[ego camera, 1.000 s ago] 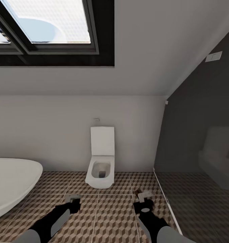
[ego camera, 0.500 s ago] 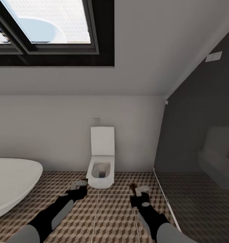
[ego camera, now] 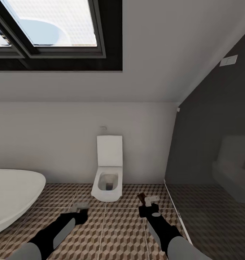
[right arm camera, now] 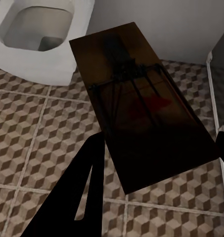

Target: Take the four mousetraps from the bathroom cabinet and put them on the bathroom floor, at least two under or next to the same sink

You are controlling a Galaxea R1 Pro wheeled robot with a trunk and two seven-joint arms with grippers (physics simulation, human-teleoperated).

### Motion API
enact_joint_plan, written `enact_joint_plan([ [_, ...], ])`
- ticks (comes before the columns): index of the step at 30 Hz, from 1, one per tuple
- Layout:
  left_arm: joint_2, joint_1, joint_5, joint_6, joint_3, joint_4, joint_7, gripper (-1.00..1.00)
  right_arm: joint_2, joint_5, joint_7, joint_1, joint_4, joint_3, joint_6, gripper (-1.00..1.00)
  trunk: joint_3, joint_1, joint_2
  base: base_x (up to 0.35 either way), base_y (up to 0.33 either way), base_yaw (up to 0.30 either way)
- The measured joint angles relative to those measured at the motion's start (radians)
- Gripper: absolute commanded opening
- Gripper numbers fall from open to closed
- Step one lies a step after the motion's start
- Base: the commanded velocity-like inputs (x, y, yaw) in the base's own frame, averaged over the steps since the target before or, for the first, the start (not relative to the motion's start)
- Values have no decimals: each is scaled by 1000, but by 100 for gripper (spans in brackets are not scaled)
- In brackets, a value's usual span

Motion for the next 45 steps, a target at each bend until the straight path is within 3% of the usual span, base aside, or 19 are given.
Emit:
enact_joint_plan([
  [7, 0, 0, -1, 1, -2, 24, -3, -100, 0, 0, 1, 0, -15, 1, -3, -100, 0, 0, 0, 0, 0, 0],
  [12, -3, 0, -1, 3, -5, 4, -4, -100, 0, 0, 0, 0, -64, 3, -2, -100, 0, 0, 0, 0, 0, 0],
  [24, -4, 0, 0, 2, -6, -22, -4, -100, 0, 1, 0, 0, -72, 3, -2, -100, 0, 0, 0, 0, 0, 0],
  [45, -4, 1, 0, 2, -8, -32, -5, -100, 0, 6, 0, 1, -72, 3, -5, -100, -83, 80, -145, 0, 0, 0],
])
